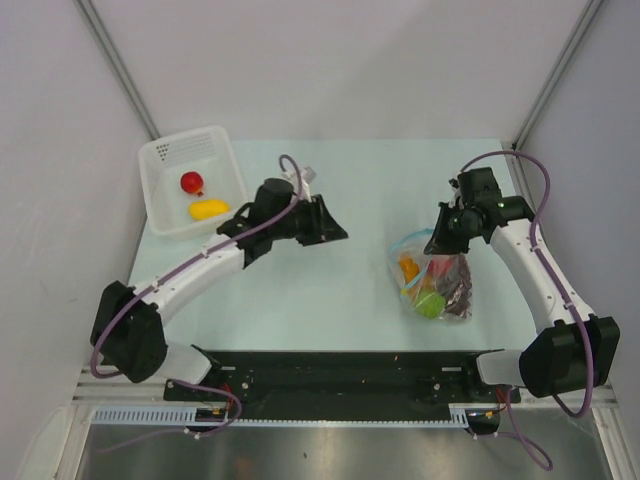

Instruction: Open the zip-top bag and remove the fake food

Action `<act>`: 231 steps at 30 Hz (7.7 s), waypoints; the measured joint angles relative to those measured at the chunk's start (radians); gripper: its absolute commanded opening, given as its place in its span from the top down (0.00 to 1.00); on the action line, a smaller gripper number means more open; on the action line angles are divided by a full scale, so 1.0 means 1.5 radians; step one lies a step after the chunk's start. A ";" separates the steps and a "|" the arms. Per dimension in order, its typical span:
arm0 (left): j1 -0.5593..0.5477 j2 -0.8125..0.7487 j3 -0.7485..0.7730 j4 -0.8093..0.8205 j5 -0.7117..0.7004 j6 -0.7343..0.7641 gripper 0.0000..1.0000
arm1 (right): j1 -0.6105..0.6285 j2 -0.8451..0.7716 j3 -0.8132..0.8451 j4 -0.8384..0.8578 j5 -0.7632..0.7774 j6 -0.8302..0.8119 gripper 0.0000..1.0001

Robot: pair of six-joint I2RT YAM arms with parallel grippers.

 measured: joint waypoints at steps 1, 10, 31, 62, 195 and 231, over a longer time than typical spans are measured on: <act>-0.033 0.006 0.001 0.017 0.004 -0.007 0.68 | 0.003 0.000 0.000 0.000 0.000 0.000 1.00; -0.189 0.158 0.134 0.069 0.017 -0.039 0.82 | 0.025 -0.013 0.001 -0.013 0.004 0.006 1.00; -0.294 0.451 0.362 -0.022 0.096 -0.049 0.71 | 0.031 -0.051 0.004 -0.031 0.006 0.037 1.00; -0.355 0.463 0.284 0.066 0.006 -0.055 0.29 | 0.038 -0.087 0.005 -0.047 -0.070 0.137 1.00; 0.090 0.085 0.150 -0.097 -0.077 0.083 0.57 | 0.019 0.007 -0.004 0.004 0.023 0.002 1.00; -0.243 0.403 0.393 -0.268 -0.032 0.108 0.68 | 0.084 -0.039 -0.004 0.001 0.028 0.026 1.00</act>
